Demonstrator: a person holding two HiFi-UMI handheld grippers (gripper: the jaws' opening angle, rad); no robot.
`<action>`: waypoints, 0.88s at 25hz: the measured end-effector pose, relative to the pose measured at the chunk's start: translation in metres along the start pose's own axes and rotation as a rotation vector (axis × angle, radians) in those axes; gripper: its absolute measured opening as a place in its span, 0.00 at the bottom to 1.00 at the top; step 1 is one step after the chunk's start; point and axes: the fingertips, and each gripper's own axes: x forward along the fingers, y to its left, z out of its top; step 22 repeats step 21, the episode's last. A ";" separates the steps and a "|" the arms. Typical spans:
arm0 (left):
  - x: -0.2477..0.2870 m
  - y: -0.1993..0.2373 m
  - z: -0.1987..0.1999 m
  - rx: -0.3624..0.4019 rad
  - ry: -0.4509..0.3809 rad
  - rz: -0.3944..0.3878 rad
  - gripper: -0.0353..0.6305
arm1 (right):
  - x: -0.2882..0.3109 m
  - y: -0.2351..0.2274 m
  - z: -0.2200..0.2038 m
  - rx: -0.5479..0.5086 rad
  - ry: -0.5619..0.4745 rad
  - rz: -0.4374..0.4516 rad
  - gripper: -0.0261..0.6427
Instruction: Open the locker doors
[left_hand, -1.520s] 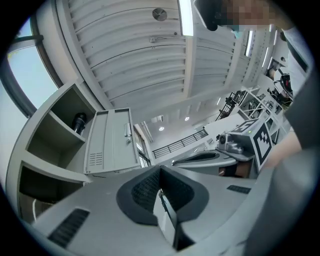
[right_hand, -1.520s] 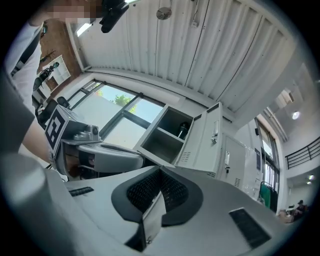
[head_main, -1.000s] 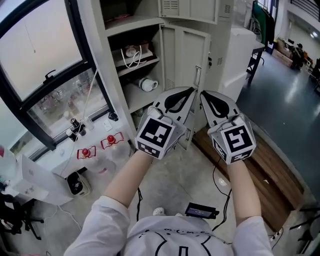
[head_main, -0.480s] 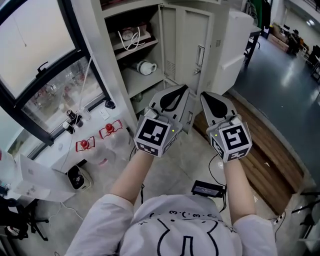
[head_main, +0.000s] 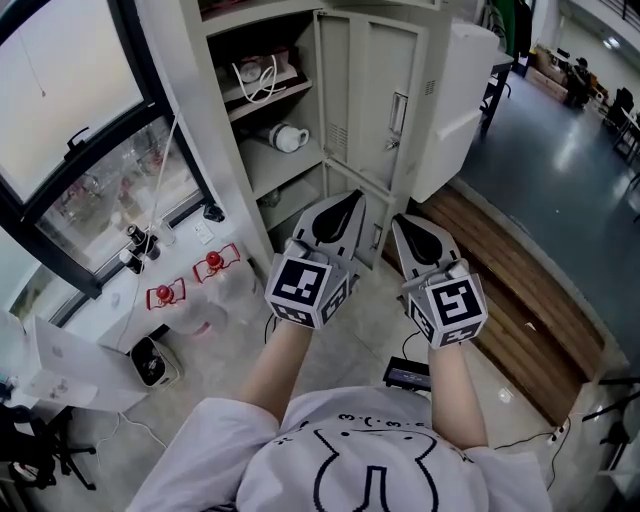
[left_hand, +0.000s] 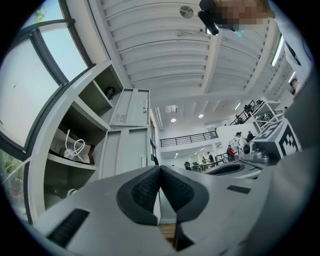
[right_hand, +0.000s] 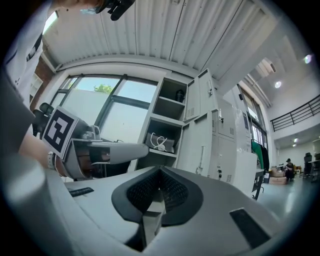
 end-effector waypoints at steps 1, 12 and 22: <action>-0.001 -0.002 -0.001 0.019 0.004 -0.006 0.08 | 0.000 0.003 -0.002 0.005 0.004 0.000 0.08; -0.011 -0.011 -0.003 0.084 0.006 -0.033 0.08 | 0.000 0.007 -0.006 0.007 0.014 -0.023 0.08; -0.014 -0.012 -0.012 0.086 0.016 -0.036 0.08 | 0.002 0.008 -0.011 0.018 0.019 -0.035 0.08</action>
